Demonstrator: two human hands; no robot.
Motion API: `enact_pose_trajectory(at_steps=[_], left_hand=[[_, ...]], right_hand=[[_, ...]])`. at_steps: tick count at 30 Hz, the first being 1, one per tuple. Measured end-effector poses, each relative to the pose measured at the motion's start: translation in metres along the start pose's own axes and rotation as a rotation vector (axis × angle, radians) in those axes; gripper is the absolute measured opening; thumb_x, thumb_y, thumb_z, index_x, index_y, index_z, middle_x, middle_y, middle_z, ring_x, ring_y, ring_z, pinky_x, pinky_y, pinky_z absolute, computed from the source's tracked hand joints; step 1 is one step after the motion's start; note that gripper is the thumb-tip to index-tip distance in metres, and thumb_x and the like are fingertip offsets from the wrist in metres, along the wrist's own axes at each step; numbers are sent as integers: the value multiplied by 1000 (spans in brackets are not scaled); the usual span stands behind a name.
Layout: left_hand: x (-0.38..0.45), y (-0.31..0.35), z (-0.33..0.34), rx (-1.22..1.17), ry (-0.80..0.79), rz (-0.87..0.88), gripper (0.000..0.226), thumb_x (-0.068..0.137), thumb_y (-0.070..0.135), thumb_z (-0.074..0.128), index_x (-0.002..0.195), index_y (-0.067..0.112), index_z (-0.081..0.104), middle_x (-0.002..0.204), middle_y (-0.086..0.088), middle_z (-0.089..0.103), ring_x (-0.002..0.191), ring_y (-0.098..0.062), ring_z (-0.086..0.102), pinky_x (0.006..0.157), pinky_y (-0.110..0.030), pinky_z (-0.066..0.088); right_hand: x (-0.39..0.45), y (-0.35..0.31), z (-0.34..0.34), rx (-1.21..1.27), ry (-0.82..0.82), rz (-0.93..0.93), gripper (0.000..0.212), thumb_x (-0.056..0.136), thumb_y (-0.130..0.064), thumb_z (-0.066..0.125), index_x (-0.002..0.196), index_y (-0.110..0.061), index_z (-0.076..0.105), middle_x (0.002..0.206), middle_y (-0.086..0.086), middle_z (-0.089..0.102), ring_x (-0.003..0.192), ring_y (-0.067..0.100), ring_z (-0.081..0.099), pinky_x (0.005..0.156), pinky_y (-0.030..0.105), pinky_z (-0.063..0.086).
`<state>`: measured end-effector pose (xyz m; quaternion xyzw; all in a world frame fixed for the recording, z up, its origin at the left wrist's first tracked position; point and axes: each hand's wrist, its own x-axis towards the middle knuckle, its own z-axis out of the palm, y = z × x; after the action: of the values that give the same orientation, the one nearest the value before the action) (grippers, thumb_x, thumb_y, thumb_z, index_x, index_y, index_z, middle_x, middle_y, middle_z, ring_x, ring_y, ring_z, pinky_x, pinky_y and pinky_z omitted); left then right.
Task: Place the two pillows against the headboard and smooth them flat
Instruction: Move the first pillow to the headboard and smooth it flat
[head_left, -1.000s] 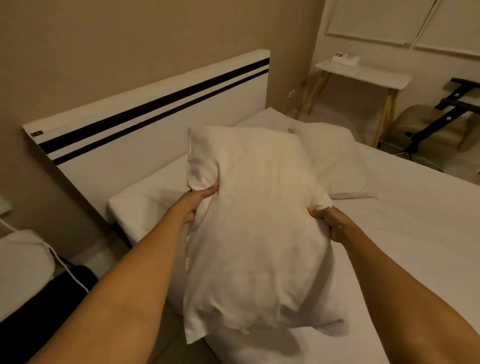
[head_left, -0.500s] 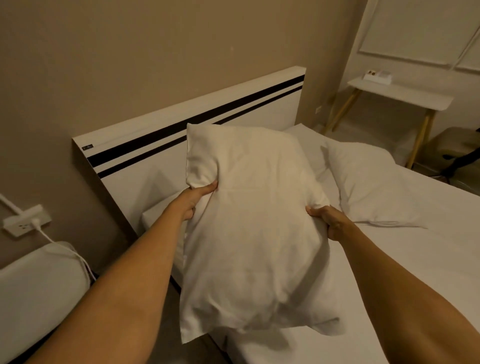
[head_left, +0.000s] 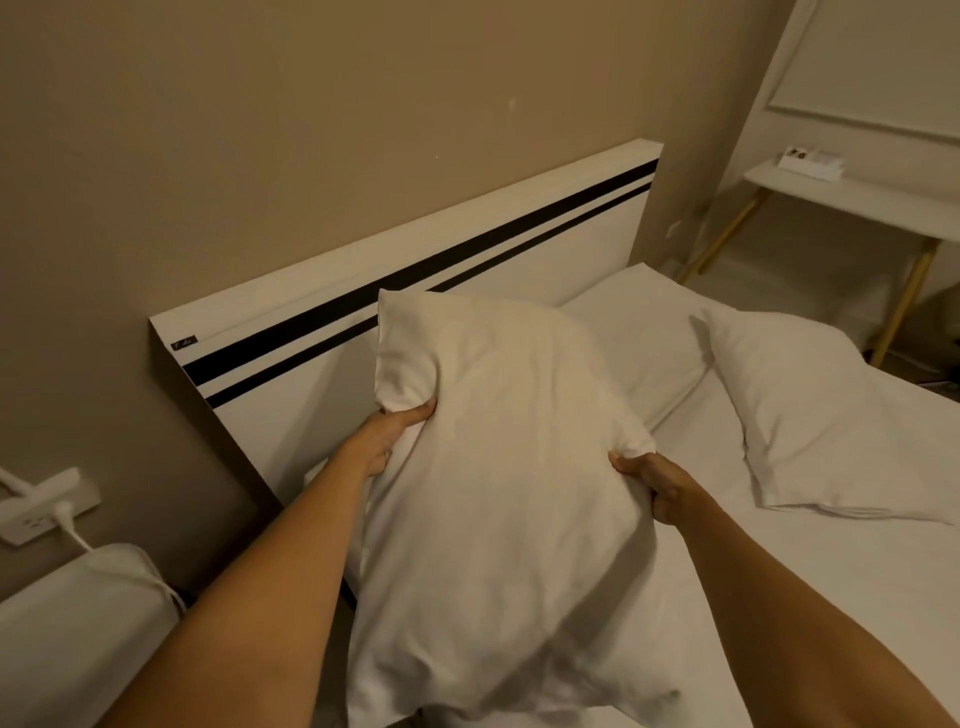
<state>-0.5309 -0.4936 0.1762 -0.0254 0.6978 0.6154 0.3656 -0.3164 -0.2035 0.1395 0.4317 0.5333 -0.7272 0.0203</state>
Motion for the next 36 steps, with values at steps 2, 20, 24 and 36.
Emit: enact_pose_trajectory(at_steps=[2, 20, 24, 36], left_hand=[[17, 7, -9, 11, -14, -11, 88, 74, 45, 78, 148, 16, 40, 140, -8, 56, 130, -29, 51, 115, -47, 35], [231, 71, -44, 419, -286, -21, 83, 72, 44, 81, 142, 14, 48, 137, -9, 59, 124, -29, 56, 108, -45, 44], [271, 84, -43, 507, -359, -46, 86, 74, 39, 81, 146, 13, 42, 140, -9, 56, 127, -30, 53, 110, -47, 41], [391, 106, -3, 677, -353, 58, 87, 75, 39, 80, 148, 16, 38, 141, -8, 53, 126, -28, 51, 110, -43, 41]], right_hand=[[9, -3, 12, 13, 12, 7, 14, 86, -10, 68, 99, -13, 63, 80, 6, 77, 81, 24, 70, 64, 34, 53], [107, 23, 120, 331, 352, 168, 46, 86, -11, 68, 129, -5, 52, 110, 15, 65, 99, 35, 60, 93, 46, 46], [128, 30, 138, 417, 403, 194, 48, 86, -9, 68, 132, -3, 52, 120, 18, 64, 115, 39, 58, 103, 50, 44], [244, 43, 160, 603, 447, 157, 43, 89, -3, 63, 131, -2, 55, 124, 15, 64, 118, 33, 58, 103, 44, 45]])
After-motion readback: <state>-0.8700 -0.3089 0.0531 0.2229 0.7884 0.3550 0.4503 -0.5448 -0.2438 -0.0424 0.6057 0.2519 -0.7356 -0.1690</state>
